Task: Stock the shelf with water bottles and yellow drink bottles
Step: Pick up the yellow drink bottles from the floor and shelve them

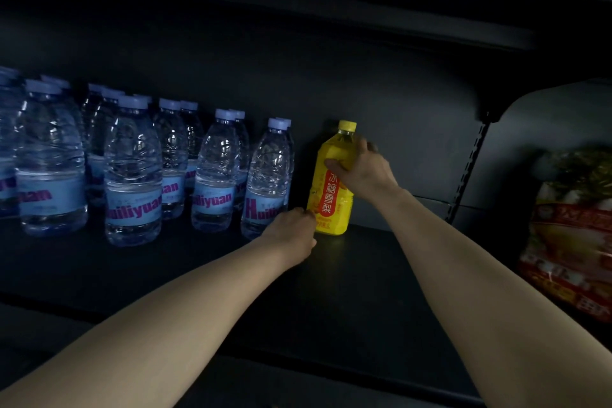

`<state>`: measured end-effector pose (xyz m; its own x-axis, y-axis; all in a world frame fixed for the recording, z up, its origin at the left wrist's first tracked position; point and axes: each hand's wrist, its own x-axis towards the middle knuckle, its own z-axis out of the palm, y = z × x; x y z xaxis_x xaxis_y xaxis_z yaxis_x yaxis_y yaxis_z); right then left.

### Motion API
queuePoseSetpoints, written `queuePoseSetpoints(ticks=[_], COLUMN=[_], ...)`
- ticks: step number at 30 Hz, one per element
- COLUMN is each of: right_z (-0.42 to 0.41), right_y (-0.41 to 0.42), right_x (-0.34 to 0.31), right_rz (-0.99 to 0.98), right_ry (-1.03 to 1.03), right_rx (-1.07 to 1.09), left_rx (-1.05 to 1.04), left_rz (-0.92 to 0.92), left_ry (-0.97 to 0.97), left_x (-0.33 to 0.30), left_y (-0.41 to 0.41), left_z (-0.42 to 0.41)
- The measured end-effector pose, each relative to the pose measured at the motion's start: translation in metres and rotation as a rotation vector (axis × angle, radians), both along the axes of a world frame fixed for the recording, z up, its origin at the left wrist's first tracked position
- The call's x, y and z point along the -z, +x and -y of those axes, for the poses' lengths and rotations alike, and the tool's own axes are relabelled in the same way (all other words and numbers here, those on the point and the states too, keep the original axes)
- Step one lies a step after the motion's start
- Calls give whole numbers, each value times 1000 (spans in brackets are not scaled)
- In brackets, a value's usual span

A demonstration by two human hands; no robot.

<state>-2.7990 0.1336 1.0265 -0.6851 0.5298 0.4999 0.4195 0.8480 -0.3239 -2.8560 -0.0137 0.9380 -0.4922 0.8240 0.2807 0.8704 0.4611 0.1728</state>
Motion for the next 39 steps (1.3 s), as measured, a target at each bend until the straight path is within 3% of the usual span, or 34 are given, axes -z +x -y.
queuePoseSetpoints(ticks=[5,15,27,34,39], right_z=[15,84,239,321,361], right_y=[28,85,136,156,167], right_x=[15,32,85,147,227], right_rz=[-22,67,22,-9,21], right_ry=[340,572,598,546,503], right_rx=[69,185,199,137,50], left_rx=[-2,-12,21,66,105], left_rz=[-37,-241,-317,-220,-340], left_ry=[39,254,343,447,497], left_x=[-7,-29,0,63,134], left_y=[7,24,54,66,74], left_z=[4,57,200,286,333])
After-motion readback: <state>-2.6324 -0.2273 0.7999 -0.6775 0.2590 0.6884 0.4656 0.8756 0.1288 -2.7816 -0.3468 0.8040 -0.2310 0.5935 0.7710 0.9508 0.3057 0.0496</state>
